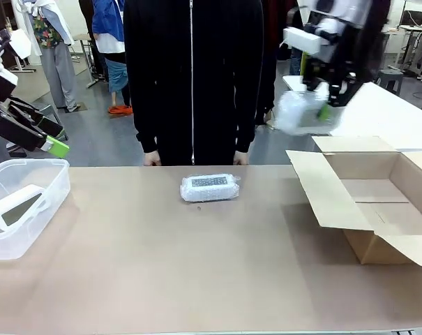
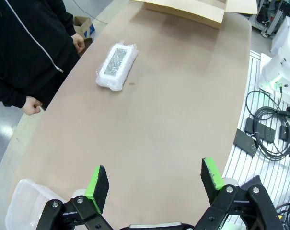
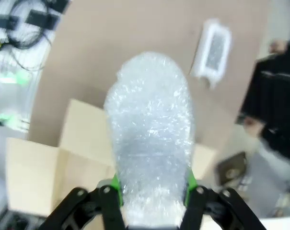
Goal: Separate and place wrapped and unwrapped clocks.
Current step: If the picked Digital clock is wrapped, place it in the Package Box ; if not, place it in the Organizing box.
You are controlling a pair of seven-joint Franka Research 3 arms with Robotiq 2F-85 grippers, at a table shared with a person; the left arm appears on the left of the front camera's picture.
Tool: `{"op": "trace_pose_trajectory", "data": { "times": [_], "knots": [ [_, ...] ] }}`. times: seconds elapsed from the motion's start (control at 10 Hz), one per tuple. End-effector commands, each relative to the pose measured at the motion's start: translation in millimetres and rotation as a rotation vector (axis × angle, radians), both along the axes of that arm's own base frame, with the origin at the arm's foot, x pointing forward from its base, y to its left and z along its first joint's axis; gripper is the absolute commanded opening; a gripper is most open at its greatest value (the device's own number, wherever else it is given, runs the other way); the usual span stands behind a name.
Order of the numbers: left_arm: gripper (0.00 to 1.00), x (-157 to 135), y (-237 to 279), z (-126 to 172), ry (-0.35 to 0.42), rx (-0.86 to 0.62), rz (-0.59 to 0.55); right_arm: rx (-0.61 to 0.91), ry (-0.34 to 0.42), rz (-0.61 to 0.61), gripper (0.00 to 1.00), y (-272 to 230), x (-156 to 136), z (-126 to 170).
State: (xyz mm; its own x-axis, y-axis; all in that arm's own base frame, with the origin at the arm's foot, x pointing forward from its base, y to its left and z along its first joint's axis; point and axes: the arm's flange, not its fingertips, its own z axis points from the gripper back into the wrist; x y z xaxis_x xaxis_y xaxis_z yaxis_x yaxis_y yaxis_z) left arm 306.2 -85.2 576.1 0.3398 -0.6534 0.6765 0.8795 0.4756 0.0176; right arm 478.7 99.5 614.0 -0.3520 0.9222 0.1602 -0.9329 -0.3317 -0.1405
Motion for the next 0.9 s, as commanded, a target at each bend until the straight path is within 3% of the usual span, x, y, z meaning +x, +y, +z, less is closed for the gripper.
{"op": "trace_pose_trajectory", "data": {
  "times": [0.0, 0.3, 0.8],
  "knots": [
    [1.00, -1, 1, 0, 0.000, -0.003, -0.001, 0.085, 0.063, -0.272, 0.52, -23, 14, -38],
    [1.00, -1, 1, 0, 0.000, -0.003, -0.001, -0.026, 0.018, -0.345, 0.52, -62, 30, -100],
    [1.00, -1, 1, 0, 0.000, -0.003, -0.001, -0.134, 0.114, -0.586, 0.52, -122, 29, -126]
  ]
}}
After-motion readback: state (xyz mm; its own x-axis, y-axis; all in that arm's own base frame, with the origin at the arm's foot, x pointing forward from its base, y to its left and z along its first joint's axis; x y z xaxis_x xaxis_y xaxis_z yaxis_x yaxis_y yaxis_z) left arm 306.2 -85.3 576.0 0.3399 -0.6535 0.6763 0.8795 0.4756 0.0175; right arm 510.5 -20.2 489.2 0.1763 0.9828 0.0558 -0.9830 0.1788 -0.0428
